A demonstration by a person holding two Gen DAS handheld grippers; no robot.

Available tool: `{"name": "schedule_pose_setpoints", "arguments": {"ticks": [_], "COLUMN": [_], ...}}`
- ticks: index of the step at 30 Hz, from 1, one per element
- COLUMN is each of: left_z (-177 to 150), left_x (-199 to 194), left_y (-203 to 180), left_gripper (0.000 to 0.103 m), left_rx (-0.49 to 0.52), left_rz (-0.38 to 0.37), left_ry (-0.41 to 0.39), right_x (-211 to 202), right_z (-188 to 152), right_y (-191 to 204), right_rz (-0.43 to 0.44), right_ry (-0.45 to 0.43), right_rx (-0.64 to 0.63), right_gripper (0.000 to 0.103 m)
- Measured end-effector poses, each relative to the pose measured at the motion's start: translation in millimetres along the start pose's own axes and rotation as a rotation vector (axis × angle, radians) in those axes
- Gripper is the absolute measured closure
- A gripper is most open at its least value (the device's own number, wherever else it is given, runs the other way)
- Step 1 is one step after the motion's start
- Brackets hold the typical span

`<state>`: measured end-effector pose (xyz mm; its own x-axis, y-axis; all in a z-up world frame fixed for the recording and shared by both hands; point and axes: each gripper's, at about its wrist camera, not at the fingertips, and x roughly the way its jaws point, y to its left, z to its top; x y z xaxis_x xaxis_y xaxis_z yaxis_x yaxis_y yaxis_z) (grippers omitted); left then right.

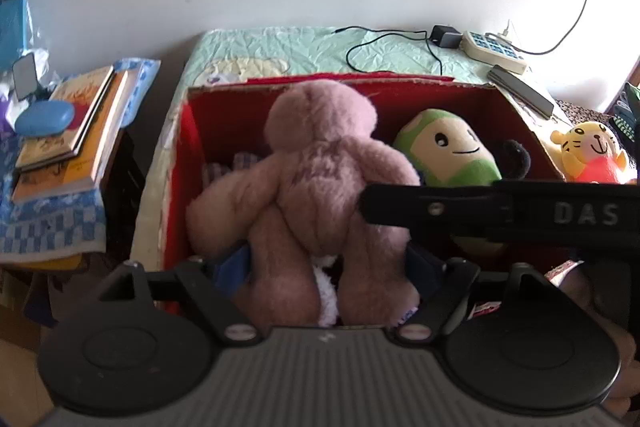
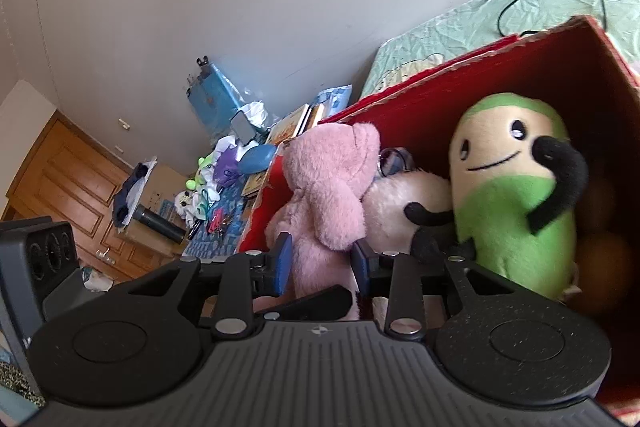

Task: Organize objects
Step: 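Carry the pink teddy into the red box and release it, then withdraw the right gripper from the box toward the yellow tiger plush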

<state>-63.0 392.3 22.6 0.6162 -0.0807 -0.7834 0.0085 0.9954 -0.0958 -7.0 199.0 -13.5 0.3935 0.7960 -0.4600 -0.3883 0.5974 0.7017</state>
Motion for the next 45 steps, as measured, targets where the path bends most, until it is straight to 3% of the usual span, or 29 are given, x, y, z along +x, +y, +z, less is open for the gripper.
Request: {"name": "schedule_pose_setpoints", "arguments": {"ticks": [8,26,35,45], "left_z": [-1.9,-13.8,-28.0,-43.4], "left_x": [-0.4,-37.4,-49.6,-39.4], "left_y": [-5.4,-30.2,-61.7,-89.2], "left_gripper": [0.018,0.009,0.008,0.008], "left_rx": [-0.016,-0.010,0.014,-0.014], "left_rz": [0.052,0.179,0.195,0.203], "left_ry": [0.037,0.006,0.006,0.065], "right_x": [-12.1,-43.7,-68.0,-89.9], "right_z": [-3.7,-21.2,-32.5,-40.1], "right_y": [-1.9,0.4,1.6,-6.9], "right_rz": [-0.032,-0.098,-0.135,-0.150], "right_ry": [-0.035,-0.090,-0.094,-0.066], "right_rx": [0.002,0.004,-0.028,-0.046], "right_gripper": [0.068,0.068,0.068,0.068]}}
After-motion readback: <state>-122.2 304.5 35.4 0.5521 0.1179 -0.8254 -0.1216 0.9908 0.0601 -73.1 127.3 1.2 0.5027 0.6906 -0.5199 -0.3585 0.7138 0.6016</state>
